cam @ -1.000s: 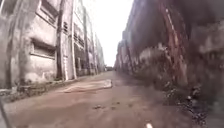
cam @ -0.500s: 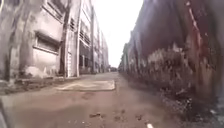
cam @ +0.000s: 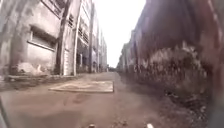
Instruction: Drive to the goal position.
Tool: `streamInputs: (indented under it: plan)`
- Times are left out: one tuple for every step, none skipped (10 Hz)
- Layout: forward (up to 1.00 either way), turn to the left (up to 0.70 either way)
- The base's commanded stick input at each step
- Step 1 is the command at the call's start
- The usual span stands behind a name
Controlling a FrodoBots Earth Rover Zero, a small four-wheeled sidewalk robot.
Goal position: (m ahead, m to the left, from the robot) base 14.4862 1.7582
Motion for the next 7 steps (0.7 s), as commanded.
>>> streamInputs:
  plan:
    - [0.70,0.00]
    - [0.70,0.00]
    - [0.70,0.00]
    - [0.70,-0.07]
    - [0.70,-0.22]
    - [0.70,-0.28]
    - [0.70,-0.28]
